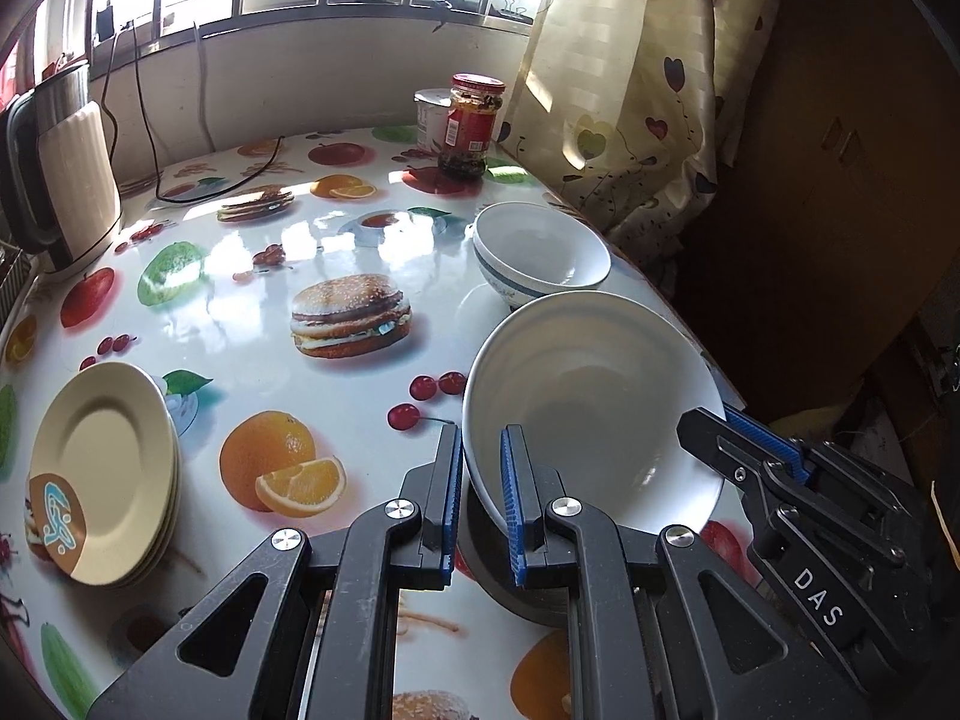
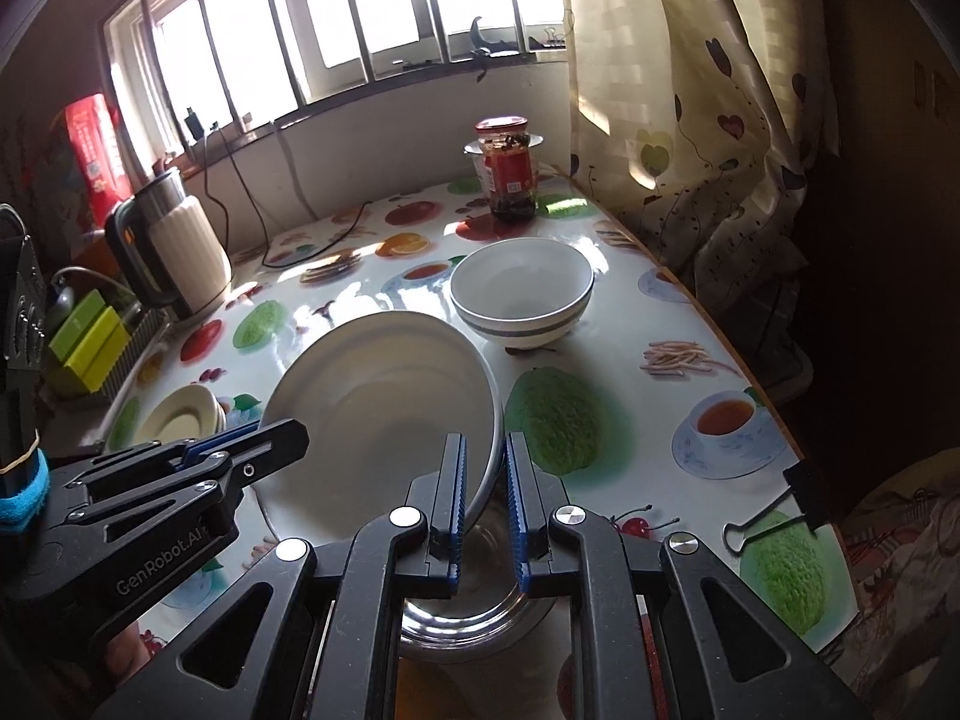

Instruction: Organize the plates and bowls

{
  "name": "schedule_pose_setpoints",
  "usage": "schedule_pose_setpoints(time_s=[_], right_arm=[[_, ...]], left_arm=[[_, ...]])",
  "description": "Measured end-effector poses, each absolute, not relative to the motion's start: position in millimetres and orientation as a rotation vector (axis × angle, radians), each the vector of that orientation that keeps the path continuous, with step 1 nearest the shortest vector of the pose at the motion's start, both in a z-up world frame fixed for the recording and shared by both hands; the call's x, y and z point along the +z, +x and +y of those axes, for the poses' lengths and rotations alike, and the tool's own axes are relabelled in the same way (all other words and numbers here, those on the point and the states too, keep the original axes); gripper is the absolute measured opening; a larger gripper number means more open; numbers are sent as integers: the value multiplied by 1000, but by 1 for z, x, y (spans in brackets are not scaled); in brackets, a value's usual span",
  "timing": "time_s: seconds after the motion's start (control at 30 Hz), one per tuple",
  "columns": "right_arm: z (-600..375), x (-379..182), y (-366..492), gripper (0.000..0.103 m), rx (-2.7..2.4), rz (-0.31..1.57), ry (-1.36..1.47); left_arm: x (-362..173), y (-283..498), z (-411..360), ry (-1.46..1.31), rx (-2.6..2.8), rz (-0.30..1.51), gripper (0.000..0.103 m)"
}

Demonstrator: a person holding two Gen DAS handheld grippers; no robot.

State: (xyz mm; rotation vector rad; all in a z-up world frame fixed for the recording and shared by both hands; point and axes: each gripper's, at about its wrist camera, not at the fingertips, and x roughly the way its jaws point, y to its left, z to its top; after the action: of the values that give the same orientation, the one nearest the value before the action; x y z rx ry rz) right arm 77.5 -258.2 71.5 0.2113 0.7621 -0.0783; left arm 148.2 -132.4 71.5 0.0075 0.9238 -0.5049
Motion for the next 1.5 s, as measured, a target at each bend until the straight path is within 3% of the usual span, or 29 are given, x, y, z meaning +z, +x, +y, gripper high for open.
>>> schedule_pose_setpoints(time_s=[1.5], right_arm=[[-269, 36, 67, 16, -88, 849, 266]], left_arm=[[45, 143, -145, 28, -507, 1000, 13]])
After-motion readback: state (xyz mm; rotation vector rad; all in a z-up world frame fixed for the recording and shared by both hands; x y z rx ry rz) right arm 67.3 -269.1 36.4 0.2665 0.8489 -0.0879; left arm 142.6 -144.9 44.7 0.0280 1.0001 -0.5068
